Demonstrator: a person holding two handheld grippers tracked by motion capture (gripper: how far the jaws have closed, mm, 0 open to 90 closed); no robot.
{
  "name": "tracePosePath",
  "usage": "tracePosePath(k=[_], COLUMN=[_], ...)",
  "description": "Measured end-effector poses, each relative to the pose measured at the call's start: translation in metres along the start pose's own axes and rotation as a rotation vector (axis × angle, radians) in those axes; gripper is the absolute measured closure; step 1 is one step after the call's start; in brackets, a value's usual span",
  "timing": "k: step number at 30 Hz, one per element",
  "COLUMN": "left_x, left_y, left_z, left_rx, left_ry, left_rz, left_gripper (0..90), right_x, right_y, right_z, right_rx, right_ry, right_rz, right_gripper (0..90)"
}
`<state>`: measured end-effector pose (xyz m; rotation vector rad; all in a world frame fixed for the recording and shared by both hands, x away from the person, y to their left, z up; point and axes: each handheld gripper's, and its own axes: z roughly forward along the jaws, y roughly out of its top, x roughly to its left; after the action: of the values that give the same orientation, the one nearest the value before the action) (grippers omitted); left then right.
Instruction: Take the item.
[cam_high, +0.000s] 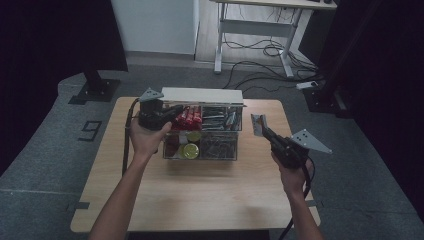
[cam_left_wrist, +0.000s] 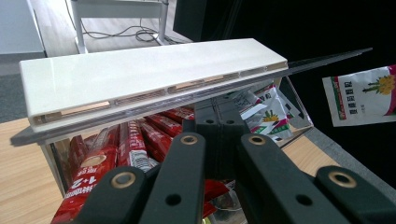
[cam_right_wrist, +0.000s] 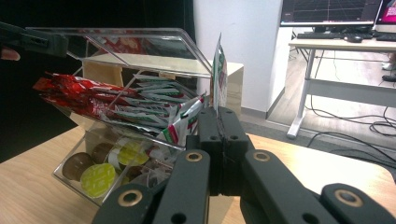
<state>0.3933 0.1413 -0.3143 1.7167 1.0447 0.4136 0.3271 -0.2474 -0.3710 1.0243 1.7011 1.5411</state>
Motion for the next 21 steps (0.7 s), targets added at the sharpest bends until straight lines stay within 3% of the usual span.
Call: tracePosePath(k=[21], left_x=[-0.001], left_y=[-0.001], left_z=[0.001], left_rx=[0.002], left_ry=[-0.002], left_rz=[0.002], left_gripper=[90.0], right_x=[-0.019], right_y=[-0.022], right_z=[-0.003], right_rx=[0.038], right_ry=[-0.038], right_rz=[0.041], right_gripper=[89.0])
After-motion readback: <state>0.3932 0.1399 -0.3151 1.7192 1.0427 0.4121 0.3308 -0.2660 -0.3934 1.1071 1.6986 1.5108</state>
